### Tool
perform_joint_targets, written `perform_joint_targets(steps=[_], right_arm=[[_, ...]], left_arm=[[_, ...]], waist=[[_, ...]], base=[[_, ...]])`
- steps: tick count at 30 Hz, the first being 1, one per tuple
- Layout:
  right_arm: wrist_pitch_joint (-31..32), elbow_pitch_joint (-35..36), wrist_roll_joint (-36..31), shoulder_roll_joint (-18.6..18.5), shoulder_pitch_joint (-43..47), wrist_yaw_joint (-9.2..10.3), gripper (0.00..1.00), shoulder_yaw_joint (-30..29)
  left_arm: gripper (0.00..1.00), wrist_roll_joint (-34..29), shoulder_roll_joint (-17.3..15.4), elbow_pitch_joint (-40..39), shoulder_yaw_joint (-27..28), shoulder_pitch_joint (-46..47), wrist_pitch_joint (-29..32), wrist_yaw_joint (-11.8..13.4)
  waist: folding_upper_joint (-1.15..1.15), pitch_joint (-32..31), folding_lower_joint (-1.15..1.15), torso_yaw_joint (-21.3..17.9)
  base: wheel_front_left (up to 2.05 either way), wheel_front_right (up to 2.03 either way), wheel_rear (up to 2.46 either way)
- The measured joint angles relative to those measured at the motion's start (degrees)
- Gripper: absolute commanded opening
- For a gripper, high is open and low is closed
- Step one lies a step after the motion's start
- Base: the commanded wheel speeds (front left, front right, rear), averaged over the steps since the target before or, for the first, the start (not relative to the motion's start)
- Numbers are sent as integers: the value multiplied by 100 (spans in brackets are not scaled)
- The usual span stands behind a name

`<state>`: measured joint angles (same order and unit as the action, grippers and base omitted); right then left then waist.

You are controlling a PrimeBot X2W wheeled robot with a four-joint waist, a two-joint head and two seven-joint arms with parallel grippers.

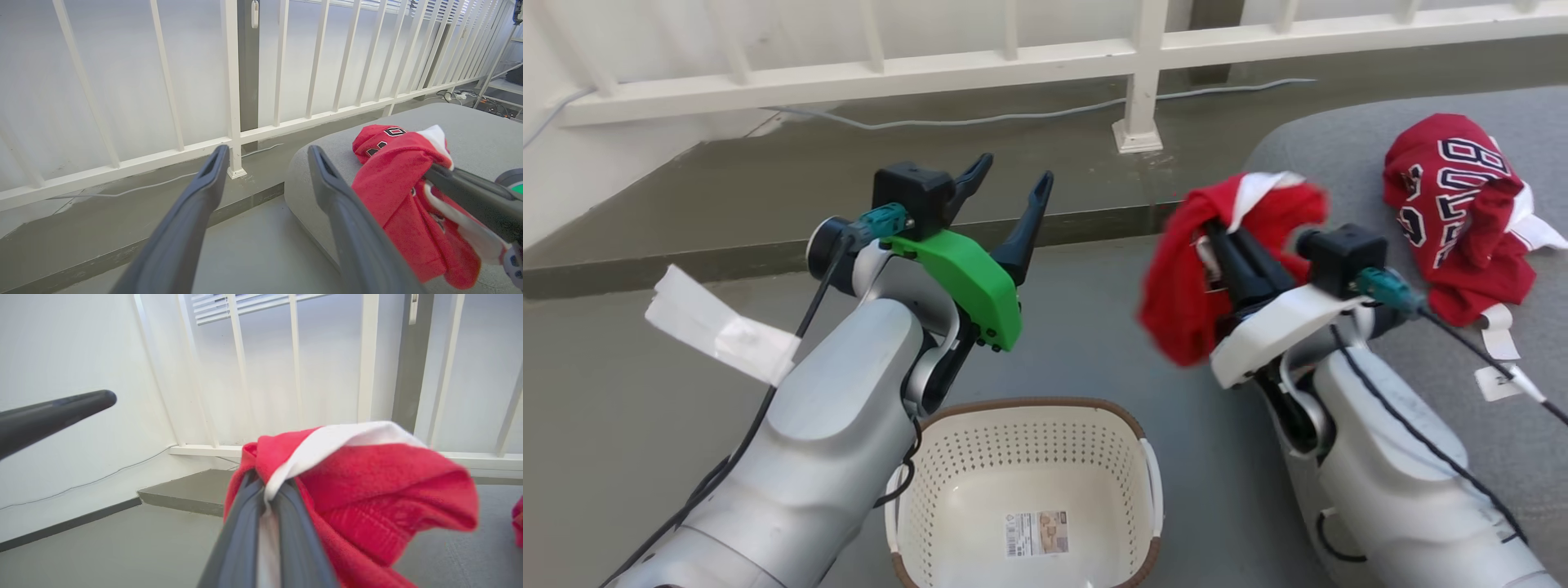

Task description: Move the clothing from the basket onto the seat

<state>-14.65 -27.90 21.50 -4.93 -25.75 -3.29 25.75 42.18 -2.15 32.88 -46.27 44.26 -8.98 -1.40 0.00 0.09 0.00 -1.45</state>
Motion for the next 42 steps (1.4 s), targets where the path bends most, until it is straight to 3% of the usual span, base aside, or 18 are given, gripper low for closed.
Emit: perform_joint_targets(steps=[13,23,42], right_arm=[[0,437,-98,-557,2,242,0,-678],[0,782,-142,-946,52,385,0,-1110],[0,1277,-46,-1117,548,439,0,-1737]], left_arm=[[100,-34,-216,-41,-264,-498,-203,-222],[100,-112,-192,-423,-577,-791,-326,-368],[100,-412,-219,-793,-798,-1029,-423,-364]], waist=[[0,12,0,-683],[0,83,0,-1409],[0,485,0,-2802]], base=[[0,0,0],[0,0,0],[0,0,0]])
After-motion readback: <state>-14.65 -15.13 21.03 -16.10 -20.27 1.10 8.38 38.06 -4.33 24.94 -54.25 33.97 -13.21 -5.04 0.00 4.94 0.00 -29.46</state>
